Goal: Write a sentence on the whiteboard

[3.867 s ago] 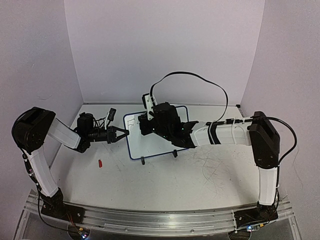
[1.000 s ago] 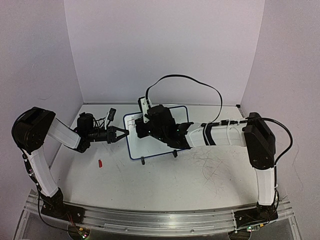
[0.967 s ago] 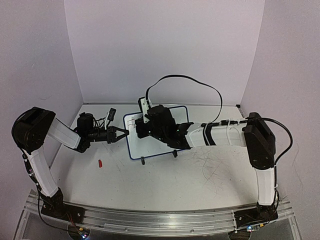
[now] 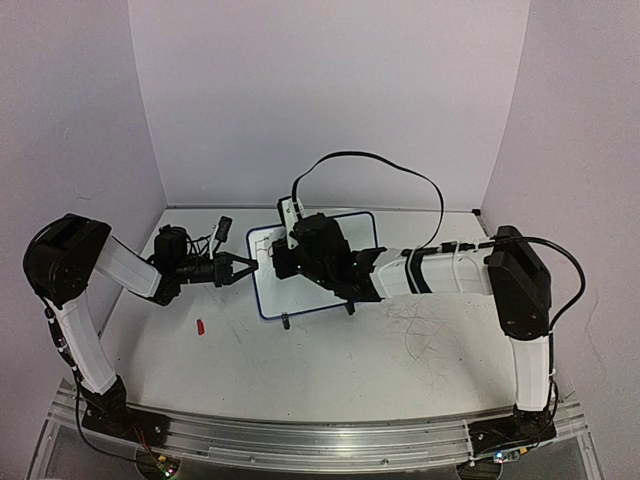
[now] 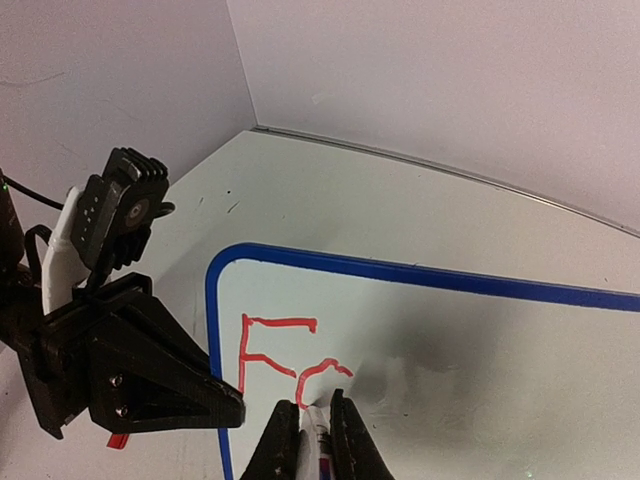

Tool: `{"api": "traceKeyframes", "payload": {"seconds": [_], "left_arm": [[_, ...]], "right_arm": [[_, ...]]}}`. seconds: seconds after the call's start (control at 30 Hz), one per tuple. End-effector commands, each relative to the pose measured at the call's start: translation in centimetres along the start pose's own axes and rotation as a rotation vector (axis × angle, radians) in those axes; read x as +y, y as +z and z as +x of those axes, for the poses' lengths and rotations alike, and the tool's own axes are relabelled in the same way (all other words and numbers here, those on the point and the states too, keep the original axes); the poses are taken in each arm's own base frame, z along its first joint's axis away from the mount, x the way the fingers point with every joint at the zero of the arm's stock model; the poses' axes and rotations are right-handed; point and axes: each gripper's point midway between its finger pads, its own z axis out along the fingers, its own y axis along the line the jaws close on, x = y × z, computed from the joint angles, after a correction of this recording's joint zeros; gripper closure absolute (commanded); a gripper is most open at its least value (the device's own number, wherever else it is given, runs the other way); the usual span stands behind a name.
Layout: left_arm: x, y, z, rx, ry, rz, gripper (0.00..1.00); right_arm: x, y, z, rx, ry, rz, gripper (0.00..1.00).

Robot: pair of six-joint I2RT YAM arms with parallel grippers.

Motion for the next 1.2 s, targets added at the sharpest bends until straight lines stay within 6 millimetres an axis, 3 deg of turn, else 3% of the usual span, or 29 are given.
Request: {"api": "traceKeyframes", "payload": {"seconds": [0.0,1.17], "left_arm": [[-0.6,-0.1,-1.0,-0.018,0.055,-0.001,1.0],[-0.6,0.1,-1.0,-0.016,0.056,0.001,1.0]], "right_arm": [[-2.1,-0.8,-2.3,-0.055,0.001,0.081,1.0],[-3.6,-1.0,-4.4,-0.1,0.009,0.125,1.0]]}}
